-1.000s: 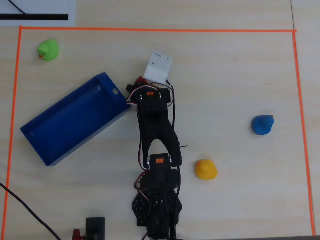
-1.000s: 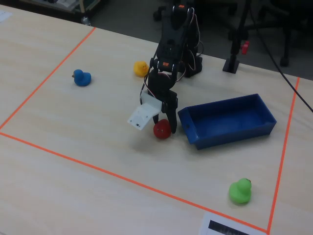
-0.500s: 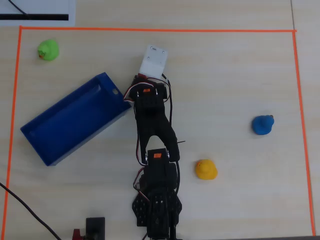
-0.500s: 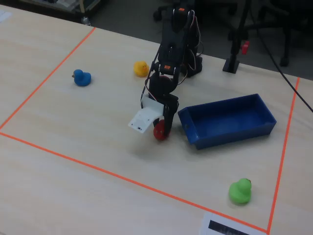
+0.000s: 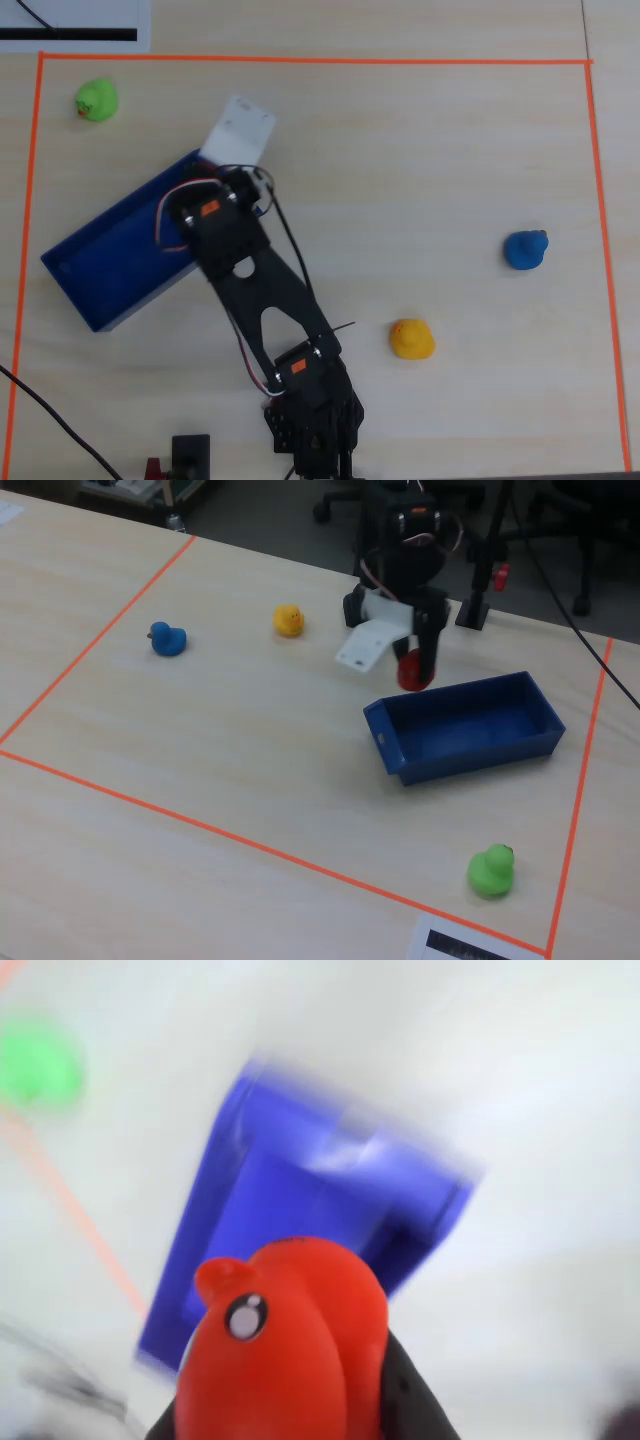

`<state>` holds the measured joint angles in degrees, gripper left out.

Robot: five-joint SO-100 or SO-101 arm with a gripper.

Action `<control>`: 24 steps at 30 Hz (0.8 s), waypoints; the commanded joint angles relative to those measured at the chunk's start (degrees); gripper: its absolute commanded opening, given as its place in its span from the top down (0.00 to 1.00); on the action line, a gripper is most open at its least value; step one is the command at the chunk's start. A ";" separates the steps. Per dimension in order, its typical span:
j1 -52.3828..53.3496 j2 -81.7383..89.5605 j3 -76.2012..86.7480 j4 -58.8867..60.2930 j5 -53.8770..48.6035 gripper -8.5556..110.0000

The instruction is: Grasp red duck and put it into box.

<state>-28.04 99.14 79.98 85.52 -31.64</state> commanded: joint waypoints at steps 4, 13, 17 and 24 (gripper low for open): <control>-16.17 -3.87 -5.63 4.83 8.79 0.93; -16.52 -15.12 -3.78 -5.98 12.92 0.89; -13.01 -16.70 -7.03 -5.54 8.53 0.71; -6.33 -8.79 -2.46 -3.43 -0.79 0.64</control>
<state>-37.35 82.97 77.17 82.18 -29.71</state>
